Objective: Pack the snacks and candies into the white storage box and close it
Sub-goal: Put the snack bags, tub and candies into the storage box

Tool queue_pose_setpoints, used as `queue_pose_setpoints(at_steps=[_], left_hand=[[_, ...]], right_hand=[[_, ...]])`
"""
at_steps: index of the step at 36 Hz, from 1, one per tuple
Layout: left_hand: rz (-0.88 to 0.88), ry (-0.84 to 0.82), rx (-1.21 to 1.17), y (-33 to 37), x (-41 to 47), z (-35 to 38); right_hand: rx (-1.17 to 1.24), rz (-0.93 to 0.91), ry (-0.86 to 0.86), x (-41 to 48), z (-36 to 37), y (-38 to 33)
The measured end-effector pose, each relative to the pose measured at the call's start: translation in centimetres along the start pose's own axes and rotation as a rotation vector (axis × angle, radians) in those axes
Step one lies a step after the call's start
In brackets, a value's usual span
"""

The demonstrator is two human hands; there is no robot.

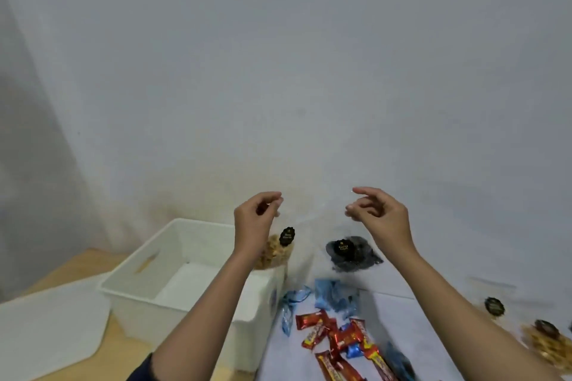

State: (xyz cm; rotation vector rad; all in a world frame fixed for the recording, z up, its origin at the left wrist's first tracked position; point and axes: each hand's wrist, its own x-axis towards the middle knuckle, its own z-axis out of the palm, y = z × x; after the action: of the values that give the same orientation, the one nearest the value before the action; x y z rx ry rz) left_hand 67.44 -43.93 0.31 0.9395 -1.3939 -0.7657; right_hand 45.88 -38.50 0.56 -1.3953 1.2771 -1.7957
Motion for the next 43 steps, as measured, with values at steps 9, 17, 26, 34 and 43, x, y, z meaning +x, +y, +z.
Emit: queue_pose_setpoints(at_steps=[9, 17, 26, 34, 43], left_hand=[[0.014, 0.12, 0.056, -3.5, 5.6, -9.9], [-0.217, 0.042, 0.008, -11.7, 9.8, -13.9], [-0.67, -0.127, -0.31, -21.1, 10.0, -13.3], [-0.875, -0.256, -0.546, -24.6, 9.6, -8.7], [-1.061, -0.244, -0.568, -27.4, 10.0, -6.5]], right_hand=[[0.032, 0.015, -0.146, 4.0, 12.3, 1.9], [0.041, 0.166, -0.286, 3.8, 20.0, 7.6], [-0.358, 0.275, -0.288, 2.1, 20.2, 15.5], [-0.758, 0.216, -0.14, 2.1, 17.9, 17.9], [-0.836, 0.337, -0.105, 2.9, 18.7, 19.3]])
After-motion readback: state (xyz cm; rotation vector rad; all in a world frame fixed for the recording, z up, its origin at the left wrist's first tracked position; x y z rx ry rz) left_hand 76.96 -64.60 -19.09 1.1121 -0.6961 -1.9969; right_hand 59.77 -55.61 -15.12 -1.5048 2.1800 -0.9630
